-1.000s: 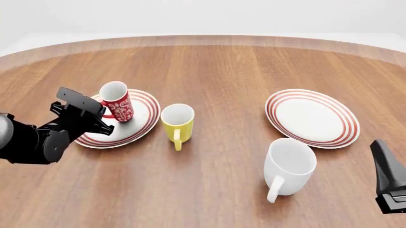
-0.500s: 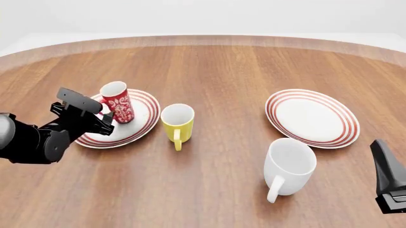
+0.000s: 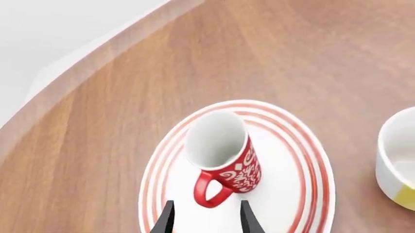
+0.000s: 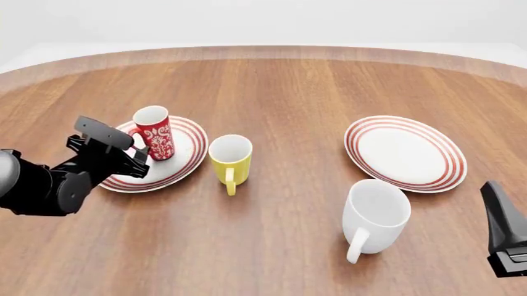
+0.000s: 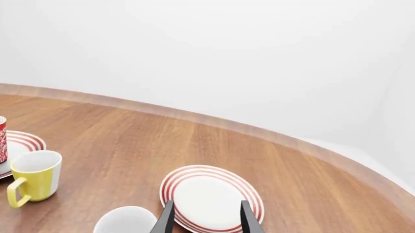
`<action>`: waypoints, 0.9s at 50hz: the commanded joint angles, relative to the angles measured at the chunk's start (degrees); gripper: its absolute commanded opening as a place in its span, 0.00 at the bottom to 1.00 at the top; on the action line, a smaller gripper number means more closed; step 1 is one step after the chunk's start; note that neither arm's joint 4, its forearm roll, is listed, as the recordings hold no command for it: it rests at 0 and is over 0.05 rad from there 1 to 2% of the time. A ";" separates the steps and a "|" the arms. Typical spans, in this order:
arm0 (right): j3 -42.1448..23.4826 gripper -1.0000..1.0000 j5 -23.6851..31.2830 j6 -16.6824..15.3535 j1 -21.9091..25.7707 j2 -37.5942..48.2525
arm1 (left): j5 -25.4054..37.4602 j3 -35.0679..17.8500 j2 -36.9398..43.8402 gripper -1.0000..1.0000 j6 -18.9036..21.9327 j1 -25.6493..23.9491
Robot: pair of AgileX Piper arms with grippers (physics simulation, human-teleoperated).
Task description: Put the red mug on the left plate.
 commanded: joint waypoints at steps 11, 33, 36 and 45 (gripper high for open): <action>0.00 1.00 -0.01 0.01 0.00 0.00 | -1.89 4.17 -3.01 1.00 -0.97 -2.52; 0.00 1.00 0.02 0.00 -0.01 0.00 | -6.91 7.77 -2.10 1.00 -0.56 -4.67; 0.00 1.00 0.01 0.00 0.00 0.00 | -6.99 7.93 -2.23 1.00 -0.84 -4.95; 0.00 1.00 0.01 0.00 -0.01 0.00 | -7.94 9.48 -2.89 1.00 -1.26 -6.25</action>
